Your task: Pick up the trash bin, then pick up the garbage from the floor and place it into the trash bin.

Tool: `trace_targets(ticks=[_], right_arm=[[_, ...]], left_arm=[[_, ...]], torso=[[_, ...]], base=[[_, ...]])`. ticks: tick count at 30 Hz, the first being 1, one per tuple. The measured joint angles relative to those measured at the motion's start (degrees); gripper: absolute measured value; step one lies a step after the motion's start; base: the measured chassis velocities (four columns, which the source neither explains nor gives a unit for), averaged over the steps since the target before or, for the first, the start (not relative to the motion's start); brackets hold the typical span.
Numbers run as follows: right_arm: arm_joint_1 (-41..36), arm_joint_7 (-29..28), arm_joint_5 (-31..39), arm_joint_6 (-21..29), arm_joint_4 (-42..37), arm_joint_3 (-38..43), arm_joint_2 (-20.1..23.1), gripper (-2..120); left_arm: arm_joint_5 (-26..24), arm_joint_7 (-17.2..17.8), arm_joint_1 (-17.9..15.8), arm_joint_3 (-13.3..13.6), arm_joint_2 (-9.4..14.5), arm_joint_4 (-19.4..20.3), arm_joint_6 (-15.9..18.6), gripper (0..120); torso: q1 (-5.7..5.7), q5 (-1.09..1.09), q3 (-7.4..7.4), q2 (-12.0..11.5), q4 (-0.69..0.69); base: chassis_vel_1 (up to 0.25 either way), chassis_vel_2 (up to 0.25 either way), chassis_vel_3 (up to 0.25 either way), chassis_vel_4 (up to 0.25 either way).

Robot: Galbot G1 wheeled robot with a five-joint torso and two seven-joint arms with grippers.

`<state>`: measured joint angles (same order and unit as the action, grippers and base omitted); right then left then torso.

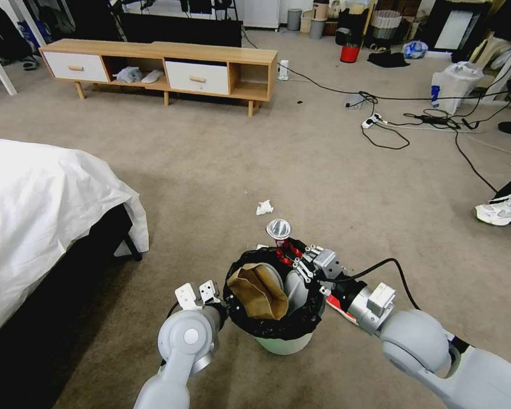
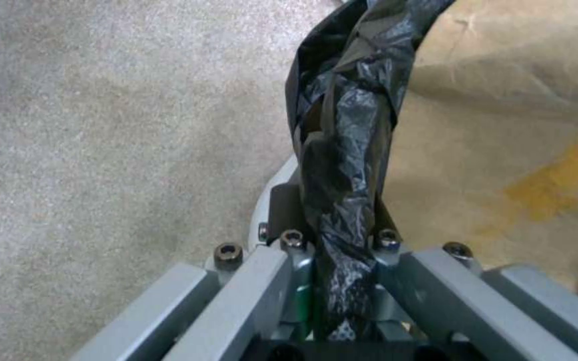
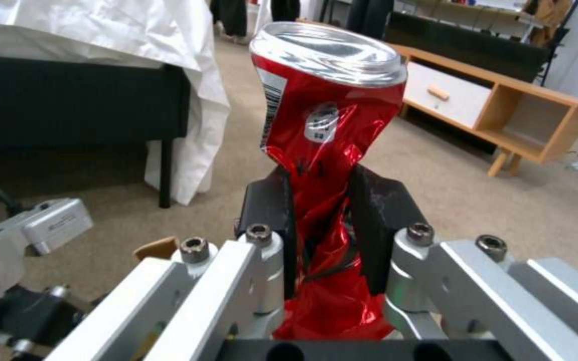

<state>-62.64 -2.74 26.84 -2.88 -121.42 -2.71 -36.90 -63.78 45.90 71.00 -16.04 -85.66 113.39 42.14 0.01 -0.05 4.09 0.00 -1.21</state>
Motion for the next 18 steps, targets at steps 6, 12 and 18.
trace_targets(ticks=[6, 12, 18], right_arm=[[0.3, 0.0, -0.2, 0.1, 0.3, -0.9, -0.5, 17], [0.5, 0.0, -0.5, 0.1, 1.0, -1.5, -0.8, 17], [1.2, 0.0, -0.7, 0.1, 1.4, -3.0, -1.6, 17]], left_arm=[[0.2, -0.1, -0.4, 0.0, -0.3, -0.3, 0.0, 2], [0.0, -0.1, -0.8, -0.1, -0.3, -0.4, 0.0, 2], [0.0, -0.2, -0.9, -0.1, -0.4, -0.6, 0.0, 2]], torso=[[0.0, -0.01, 0.0, 0.0, 0.0], [0.0, 0.0, 0.0, 0.0, -0.01], [0.0, 0.0, 0.0, 0.0, 0.0]], base=[[0.0, 0.0, 0.0, 0.0], [0.0, 0.0, 0.0, 0.0], [0.0, 0.0, 0.0, 0.0]])
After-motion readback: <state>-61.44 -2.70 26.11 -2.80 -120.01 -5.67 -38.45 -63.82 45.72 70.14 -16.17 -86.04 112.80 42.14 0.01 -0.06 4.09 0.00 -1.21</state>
